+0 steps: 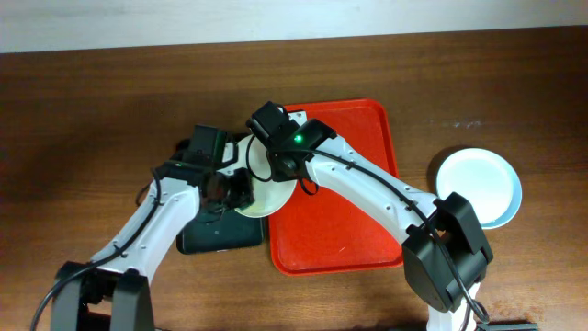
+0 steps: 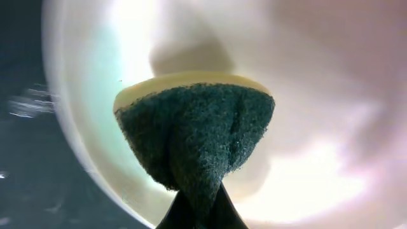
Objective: Clean dirty plates on tray and stack at the side
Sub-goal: 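Grasp the sponge with the left gripper and scrub the tilted plate's underside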
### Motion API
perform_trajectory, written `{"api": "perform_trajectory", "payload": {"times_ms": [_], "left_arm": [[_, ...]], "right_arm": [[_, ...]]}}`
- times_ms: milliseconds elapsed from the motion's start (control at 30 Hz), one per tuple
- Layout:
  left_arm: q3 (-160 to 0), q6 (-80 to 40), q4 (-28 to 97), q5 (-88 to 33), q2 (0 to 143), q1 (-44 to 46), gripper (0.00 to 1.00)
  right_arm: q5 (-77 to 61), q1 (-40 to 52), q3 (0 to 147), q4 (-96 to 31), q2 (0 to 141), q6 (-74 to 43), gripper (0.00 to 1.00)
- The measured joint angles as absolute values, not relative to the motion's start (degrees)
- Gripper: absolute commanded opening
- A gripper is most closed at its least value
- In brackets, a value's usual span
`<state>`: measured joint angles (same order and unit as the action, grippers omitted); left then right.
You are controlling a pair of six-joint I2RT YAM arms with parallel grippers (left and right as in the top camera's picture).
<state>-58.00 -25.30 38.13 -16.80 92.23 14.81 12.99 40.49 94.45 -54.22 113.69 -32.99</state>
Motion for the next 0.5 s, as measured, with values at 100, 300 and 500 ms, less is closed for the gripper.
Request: {"api": "perform_trajectory", "payload": {"times_ms": [100, 300, 500], "left_arm": [[-58.00, -25.39, 38.11, -19.84, 93.69, 16.14, 0.00], [-58.39, -25.43, 34.22, -18.57, 98.67, 16.08, 0.00], [-58.57, -25.34, 29.26, -10.72, 99.98, 16.05, 0.00]], "right_arm": [[13.06, 40.49, 94.45, -54.24, 113.69, -32.97, 0.04], [13.52, 40.38, 94.45, -54.19, 113.69, -33.26, 0.04], [13.74, 40.27, 94.45, -54.78, 113.69, -33.71, 0.04]]}}
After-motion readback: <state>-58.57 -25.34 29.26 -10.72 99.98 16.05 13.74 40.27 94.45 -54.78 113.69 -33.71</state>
